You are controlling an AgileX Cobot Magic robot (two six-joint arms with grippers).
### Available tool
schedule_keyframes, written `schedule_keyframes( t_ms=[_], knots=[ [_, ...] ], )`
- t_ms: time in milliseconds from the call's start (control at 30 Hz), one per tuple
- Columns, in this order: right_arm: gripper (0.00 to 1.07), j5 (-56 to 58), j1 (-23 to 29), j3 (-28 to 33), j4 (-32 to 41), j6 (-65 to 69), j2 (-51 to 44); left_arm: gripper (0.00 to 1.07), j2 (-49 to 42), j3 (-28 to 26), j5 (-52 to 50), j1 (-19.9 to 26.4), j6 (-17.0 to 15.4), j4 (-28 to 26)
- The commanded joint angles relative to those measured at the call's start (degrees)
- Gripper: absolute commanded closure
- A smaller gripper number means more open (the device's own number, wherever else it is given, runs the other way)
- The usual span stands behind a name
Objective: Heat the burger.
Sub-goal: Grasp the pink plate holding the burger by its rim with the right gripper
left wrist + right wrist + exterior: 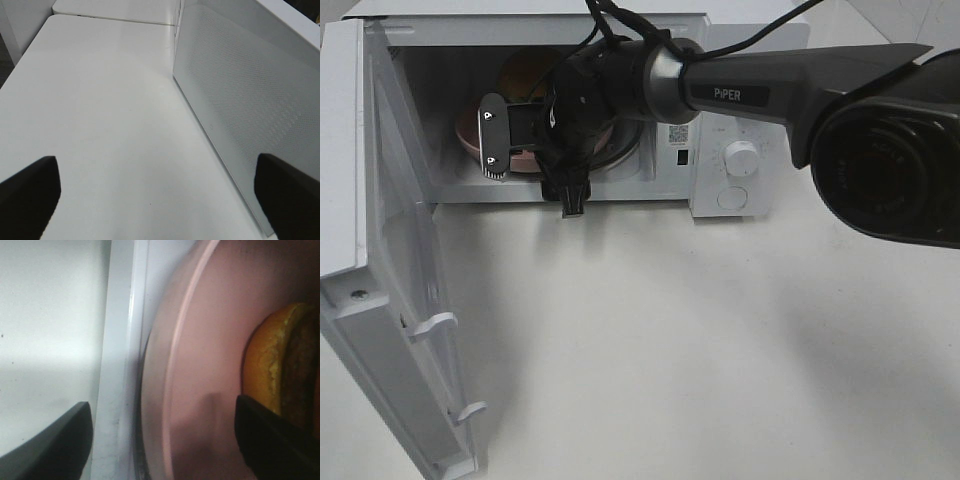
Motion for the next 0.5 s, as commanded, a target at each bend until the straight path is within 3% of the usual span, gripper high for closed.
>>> schedule_keyframes(
  t_ms=[33,167,233,267,300,333,367,400,433,467,500],
  knots=[
    [0.32,-0.6,0.2,-0.2,1.6,0.7,-0.2,0.09,-0.3,0.2,-0.5,0.2,0.1,-0.5],
    [0.35,-0.8,0.2,-0.2,2.1,0.7,-0.2,0.09,-0.3,0.2,-0.5,0.2,0.1,-0.5],
    [0.45,-0.9,0.2,-0.2,2.1,0.7,-0.2,0.09,-0.3,0.2,-0.5,0.2,0.1,-0.5],
    [0.45,-0.9,0.2,-0.2,2.1,0.7,-0.2,0.09,-0.3,0.2,-0.5,0.2,0.1,-0.5],
    [0.56,-0.9,0.2,-0.2,2.1,0.7,-0.2,0.09,-0.3,0.2,-0.5,0.2,0.1,-0.5],
    [0.56,-0.9,0.2,-0.2,2.1,0.7,-0.2,0.09,-0.3,0.2,-0.5,0.2,0.1,-0.5],
    [0.64,-0.9,0.2,-0.2,2.1,0.7,-0.2,0.09,-0.3,0.2,-0.5,0.2,0.1,-0.5],
    [0.79,-0.9,0.2,-0.2,2.7,0.7,-0.2,0.09,-0.3,0.2,-0.5,0.2,0.1,-0.5],
    [0.79,-0.9,0.2,-0.2,2.7,0.7,-0.2,0.09,-0.3,0.2,-0.5,0.2,0.1,-0.5],
    [0.92,-0.9,0.2,-0.2,3.4,0.7,-0.2,0.09,-0.3,0.2,-0.5,0.2,0.1,-0.5],
    [0.99,-1.0,0.2,-0.2,3.7,0.7,-0.2,0.09,-0.3,0.2,-0.5,0.2,0.1,-0.5]
  ],
)
